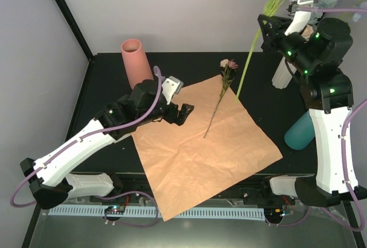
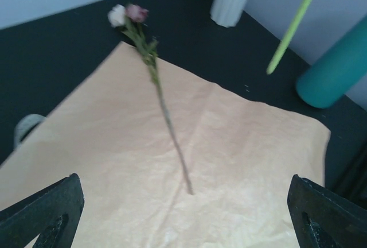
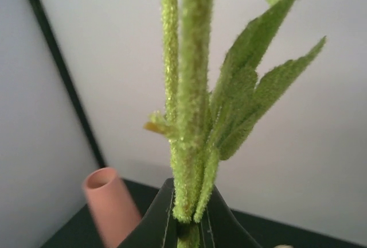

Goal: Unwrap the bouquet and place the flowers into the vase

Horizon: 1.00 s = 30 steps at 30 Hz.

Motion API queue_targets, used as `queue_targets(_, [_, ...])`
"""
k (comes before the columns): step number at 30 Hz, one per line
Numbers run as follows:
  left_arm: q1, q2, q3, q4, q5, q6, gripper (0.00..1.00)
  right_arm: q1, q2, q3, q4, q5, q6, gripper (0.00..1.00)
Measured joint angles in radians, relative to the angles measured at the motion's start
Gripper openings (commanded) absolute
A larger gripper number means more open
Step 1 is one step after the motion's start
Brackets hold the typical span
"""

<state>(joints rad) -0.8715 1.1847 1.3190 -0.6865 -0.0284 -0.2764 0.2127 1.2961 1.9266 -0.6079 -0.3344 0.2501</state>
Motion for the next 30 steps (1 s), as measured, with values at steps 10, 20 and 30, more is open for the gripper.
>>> queue_targets(10, [0.014, -0.067, -0.068, 0.013, -0.159, 0.039, 0.99, -0.008, 0.071, 0.214, -0.054, 0.376, -0.221, 0.02])
queue_targets(20, [0.022, -0.090, -0.117, 0.090, -0.177, 0.096, 0.99, -0.193, 0.260, 0.428, -0.055, 0.471, -0.169, 0.01])
queue_targets(30, [0.075, -0.025, -0.115, 0.143, -0.173, 0.158, 0.99, -0.363, 0.435, 0.536, -0.042, 0.457, -0.133, 0.02])
